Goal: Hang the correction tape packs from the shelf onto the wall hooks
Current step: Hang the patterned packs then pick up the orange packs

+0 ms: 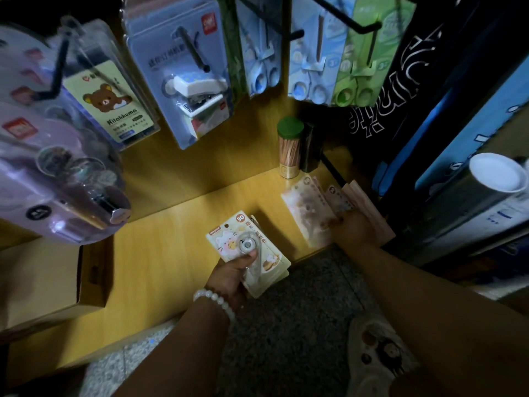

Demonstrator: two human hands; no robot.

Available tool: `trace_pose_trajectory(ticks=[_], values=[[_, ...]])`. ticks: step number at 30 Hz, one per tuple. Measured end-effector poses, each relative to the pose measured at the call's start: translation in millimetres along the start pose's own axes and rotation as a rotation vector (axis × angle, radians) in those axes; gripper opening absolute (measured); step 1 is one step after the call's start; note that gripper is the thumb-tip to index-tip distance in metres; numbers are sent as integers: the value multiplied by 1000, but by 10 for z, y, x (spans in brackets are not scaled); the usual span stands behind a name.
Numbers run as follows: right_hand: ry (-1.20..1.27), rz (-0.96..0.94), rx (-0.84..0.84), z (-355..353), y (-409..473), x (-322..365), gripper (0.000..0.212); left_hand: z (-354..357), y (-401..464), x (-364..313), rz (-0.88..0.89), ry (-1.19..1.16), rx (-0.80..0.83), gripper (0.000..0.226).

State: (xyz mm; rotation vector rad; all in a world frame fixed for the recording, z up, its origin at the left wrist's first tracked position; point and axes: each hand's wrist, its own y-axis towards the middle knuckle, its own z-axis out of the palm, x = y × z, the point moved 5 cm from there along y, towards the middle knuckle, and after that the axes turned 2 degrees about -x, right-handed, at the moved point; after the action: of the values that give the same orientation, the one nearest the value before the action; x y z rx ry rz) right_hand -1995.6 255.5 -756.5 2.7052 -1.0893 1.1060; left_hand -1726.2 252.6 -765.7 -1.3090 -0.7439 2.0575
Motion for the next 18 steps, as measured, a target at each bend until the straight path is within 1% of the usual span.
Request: trace_pose_trajectory(ticks=[2, 3, 4, 5, 6, 8, 10, 12, 14, 18], values=[[325, -26, 142, 2, -105, 212, 24, -49, -1, -46, 35, -6, -30, 59], [442, -9, 216, -4, -155, 303, 24, -60, -14, -65, 51, -8, -33, 58], [507, 11, 293, -3, -201, 383, 24, -65, -35, -85, 59, -15, -41, 57], [521, 15, 373, 12, -241, 448, 24, -71, -45, -99, 66, -32, -55, 57], [518, 10, 445, 44, -276, 493, 23, -64, -60, -109, 71, -49, -58, 63], [522, 22, 531, 120, -337, 537, 21, -26, -86, -125, 60, -97, -19, 79], [462, 6, 581, 167, -410, 574, 23, 75, -148, -151, 44, -134, 67, 75], [372, -85, 641, 190, -500, 648, 30, 167, -175, -156, 3, -219, 188, 72], [341, -145, 654, 179, -568, 709, 29, 252, -206, -166, -2, -244, 268, 73], [319, -265, 612, 176, -634, 830, 29, 265, -170, -168, 55, -140, 260, 79]])
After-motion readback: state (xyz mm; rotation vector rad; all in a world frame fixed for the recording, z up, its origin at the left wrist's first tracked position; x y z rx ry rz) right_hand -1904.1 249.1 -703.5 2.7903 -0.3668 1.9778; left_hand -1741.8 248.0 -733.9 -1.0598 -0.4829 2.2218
